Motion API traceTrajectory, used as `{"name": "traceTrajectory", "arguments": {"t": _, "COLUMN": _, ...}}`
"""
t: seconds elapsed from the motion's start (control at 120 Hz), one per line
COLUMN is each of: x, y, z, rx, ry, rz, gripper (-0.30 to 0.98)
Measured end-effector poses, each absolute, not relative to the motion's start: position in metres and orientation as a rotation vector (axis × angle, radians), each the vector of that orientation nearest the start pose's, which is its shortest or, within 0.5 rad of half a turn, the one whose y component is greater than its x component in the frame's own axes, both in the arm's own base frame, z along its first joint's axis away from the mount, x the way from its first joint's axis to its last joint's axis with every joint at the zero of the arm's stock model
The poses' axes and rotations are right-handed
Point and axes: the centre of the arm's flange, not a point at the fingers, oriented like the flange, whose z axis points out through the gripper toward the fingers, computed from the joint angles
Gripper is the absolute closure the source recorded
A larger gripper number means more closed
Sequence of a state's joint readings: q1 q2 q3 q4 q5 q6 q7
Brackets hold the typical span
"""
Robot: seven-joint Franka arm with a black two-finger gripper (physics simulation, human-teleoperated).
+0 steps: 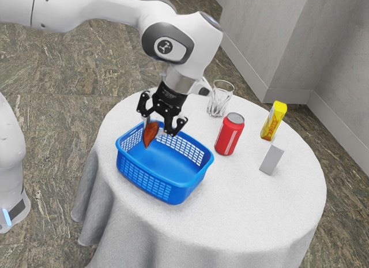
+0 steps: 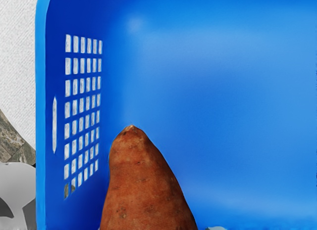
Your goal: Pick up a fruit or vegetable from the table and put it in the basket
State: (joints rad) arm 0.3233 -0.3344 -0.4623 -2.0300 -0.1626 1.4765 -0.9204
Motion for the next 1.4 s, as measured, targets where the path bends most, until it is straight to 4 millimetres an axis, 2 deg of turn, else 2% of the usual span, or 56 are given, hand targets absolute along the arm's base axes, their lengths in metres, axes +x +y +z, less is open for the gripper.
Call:
{"name": "traceTrajectory", "arguments": {"t": 0.325, "x": 0.426, "y": -0.103, "z": 0.521, "rx": -2.757, "ry": -1.221, "rz": 0.395, "gripper": 0.49}}
{"name": "traceTrajectory", "arguments": {"t": 0.567, "x": 0.429, "y": -0.097, "z": 0.519, "rx": -2.764, "ry": -1.254, "rz": 0.369, "gripper": 0.49}}
{"name": "traceTrajectory", "arguments": {"t": 0.9, "x": 0.431, "y": -0.078, "z": 0.510, "rx": -2.738, "ry": -1.312, "rz": 0.380, "gripper": 0.49}}
{"name": "traceTrajectory", "arguments": {"t": 1.15, "x": 0.431, "y": -0.080, "z": 0.488, "rx": -2.734, "ry": -1.306, "rz": 0.383, "gripper": 0.49}}
{"name": "traceTrajectory", "arguments": {"t": 1.283, "x": 0.432, "y": -0.083, "z": 0.486, "rx": -2.746, "ry": -1.304, "rz": 0.367, "gripper": 0.22}}
{"name": "traceTrajectory", "arguments": {"t": 1.3, "x": 0.434, "y": -0.086, "z": 0.496, "rx": -2.757, "ry": -1.302, "rz": 0.343, "gripper": 0.19}}
{"name": "traceTrajectory", "arguments": {"t": 1.317, "x": 0.441, "y": -0.093, "z": 0.531, "rx": -2.799, "ry": -1.293, "rz": 0.269, "gripper": 0.17}}
{"name": "traceTrajectory", "arguments": {"t": 1.35, "x": 0.446, "y": -0.114, "z": 0.618, "rx": -2.891, "ry": -1.254, "rz": 0.097, "gripper": 0.14}}
{"name": "traceTrajectory", "arguments": {"t": 1.375, "x": 0.438, "y": -0.132, "z": 0.677, "rx": -2.950, "ry": -1.204, "rz": -0.013, "gripper": 0.12}}
{"name": "traceTrajectory", "arguments": {"t": 1.4, "x": 0.423, "y": -0.149, "z": 0.724, "rx": -2.994, "ry": -1.149, "rz": -0.098, "gripper": 0.11}}
